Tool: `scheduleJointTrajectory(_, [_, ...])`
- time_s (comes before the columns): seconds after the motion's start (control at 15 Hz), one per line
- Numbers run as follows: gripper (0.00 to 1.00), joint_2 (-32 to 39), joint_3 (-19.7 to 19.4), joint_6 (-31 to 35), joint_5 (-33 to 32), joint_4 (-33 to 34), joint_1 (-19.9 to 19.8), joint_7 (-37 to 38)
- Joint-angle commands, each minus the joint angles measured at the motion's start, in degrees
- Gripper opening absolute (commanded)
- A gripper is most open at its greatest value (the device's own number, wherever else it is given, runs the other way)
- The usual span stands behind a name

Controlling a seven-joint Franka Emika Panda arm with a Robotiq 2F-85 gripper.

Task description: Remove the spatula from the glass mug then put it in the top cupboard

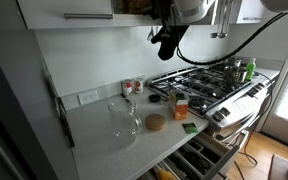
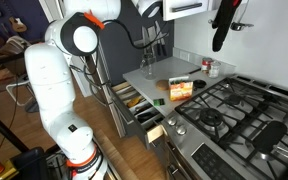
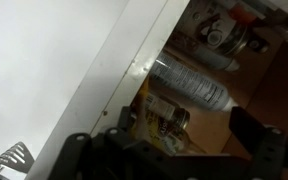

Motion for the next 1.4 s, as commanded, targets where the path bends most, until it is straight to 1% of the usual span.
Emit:
scheduleJointTrajectory(0.0, [1.00, 0.71, -3.00, 1.05, -3.98, -0.36, 1.29, 5.02])
scheduleJointTrajectory(0.13, [1.00, 0.22, -3.07, -0.55, -4.09, -0.17, 1.66, 5.26])
scheduleJointTrajectory(0.2, [1.00, -0.30, 1.12, -0.58, -5.77, -0.49, -1.85, 6.12])
scheduleJointTrajectory(0.47, [1.00, -2.75, 3.48, -1.22, -8.73, -2.07, -2.27, 7.09])
scheduleJointTrajectory(0.6, [1.00, -4.47, 4.00, -1.64, -10.21, -4.12, -2.33, 7.97])
scheduleJointTrajectory(0.67, [1.00, -5.41, 1.05, -2.56, -10.62, -5.26, 0.32, 8.35])
scheduleJointTrajectory(0.8, [1.00, -7.96, -0.30, -4.62, -14.07, -8.93, 0.93, 9.63])
scheduleJointTrajectory(1.0, [1.00, -9.90, -0.60, -7.98, -18.26, -11.07, 0.90, 11.14])
scheduleJointTrajectory(1.13, [1.00, -11.29, -0.41, -9.10, -20.57, -11.96, 0.72, 11.88])
scheduleJointTrajectory(1.33, [1.00, -15.31, 0.11, -11.81, -25.35, -15.17, 0.47, 13.24])
